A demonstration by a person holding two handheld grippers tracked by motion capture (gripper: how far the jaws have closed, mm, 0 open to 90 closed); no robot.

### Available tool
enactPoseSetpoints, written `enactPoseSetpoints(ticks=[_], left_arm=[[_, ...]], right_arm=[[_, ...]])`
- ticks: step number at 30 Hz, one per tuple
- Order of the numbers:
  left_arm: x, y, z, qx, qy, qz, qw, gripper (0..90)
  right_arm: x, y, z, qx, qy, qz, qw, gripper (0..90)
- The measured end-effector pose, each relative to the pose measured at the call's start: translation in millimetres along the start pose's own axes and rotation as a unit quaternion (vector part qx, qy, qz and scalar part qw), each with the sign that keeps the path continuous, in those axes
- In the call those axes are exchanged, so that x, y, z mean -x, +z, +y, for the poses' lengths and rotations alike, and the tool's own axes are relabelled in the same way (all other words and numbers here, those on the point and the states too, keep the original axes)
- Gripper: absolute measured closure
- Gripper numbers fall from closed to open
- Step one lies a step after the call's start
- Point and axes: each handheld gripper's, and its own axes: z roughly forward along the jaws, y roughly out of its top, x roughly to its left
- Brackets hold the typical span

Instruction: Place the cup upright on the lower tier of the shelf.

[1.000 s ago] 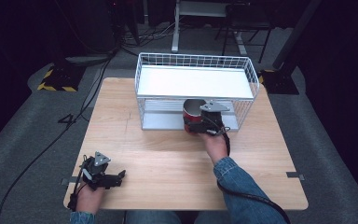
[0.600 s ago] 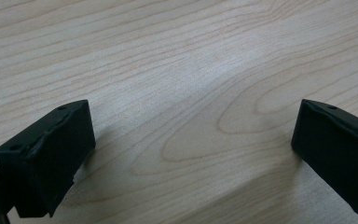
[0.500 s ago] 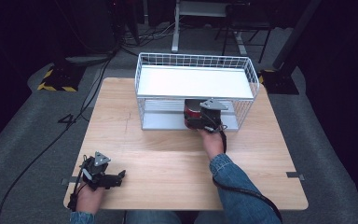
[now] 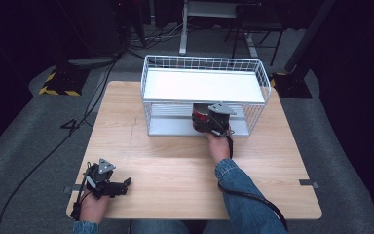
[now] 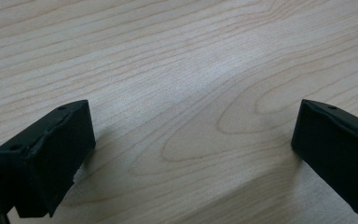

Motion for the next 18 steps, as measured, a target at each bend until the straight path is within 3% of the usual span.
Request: enactPoseSetpoints(ticks=[6, 18], left_arm=[[0.0, 0.0, 0.0, 0.0, 0.0, 0.0, 1.0, 0.0], [0.0, 0.1, 0.0, 0.001, 0.0, 0.0, 1.0, 0.0]], right_arm=[[-2.4, 3.3, -0.5, 0.011, -0.011, -0.009, 0.9998, 7.6], [-2.3, 5.3, -2.9, 0.021, -0.014, -0.002, 0.9997, 7.3]])
